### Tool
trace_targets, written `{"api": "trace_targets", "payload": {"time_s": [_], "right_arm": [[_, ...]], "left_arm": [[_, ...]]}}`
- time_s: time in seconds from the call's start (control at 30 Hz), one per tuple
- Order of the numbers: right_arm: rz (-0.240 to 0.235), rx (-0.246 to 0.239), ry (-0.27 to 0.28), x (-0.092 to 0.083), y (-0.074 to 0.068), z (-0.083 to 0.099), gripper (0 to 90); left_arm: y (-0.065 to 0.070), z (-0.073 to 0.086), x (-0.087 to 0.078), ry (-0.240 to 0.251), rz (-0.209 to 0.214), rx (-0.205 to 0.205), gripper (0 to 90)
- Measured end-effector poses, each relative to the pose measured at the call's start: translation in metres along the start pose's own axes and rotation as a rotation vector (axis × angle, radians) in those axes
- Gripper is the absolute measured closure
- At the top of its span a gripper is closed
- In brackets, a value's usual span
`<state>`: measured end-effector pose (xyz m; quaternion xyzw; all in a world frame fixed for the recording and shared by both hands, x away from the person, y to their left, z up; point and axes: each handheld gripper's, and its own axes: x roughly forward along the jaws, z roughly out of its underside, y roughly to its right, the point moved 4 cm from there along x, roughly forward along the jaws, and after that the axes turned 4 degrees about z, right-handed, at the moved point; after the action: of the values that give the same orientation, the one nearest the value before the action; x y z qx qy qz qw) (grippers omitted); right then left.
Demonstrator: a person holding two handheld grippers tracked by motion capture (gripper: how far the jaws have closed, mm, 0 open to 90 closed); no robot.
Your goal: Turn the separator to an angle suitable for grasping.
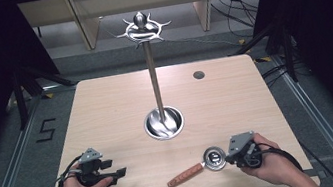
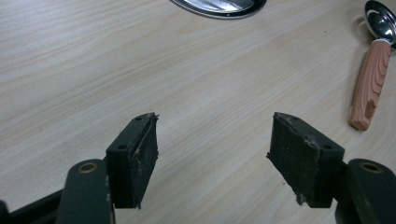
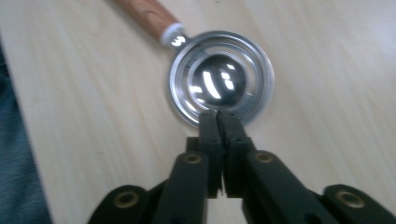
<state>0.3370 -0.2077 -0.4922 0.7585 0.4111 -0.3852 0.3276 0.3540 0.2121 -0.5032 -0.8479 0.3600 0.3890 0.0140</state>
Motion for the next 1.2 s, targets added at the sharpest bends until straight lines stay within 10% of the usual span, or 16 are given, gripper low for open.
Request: {"api": "trace_targets", "payload": {"time_s": [0.37,0.7,1.2], "right_arm": [[-0.195,-0.095,-0.12,0.032,-0.046,-0.053,90.0],[-0.149,0.032,-0.214,0.051,-0.044,-0.077,90.0],[-0.082,0.216,-0.196,0.07,-0.024,-0.095,90.0]], "left_arm": [[0.001,-0.001,0.0,0.006,0.012,0.005,31.4],[0.001,-0.001,-0.002,0.007,0.013,0.008,31.4],[0.001,-0.002,-0.004,0.01,-0.001,0.012,31.4]]}}
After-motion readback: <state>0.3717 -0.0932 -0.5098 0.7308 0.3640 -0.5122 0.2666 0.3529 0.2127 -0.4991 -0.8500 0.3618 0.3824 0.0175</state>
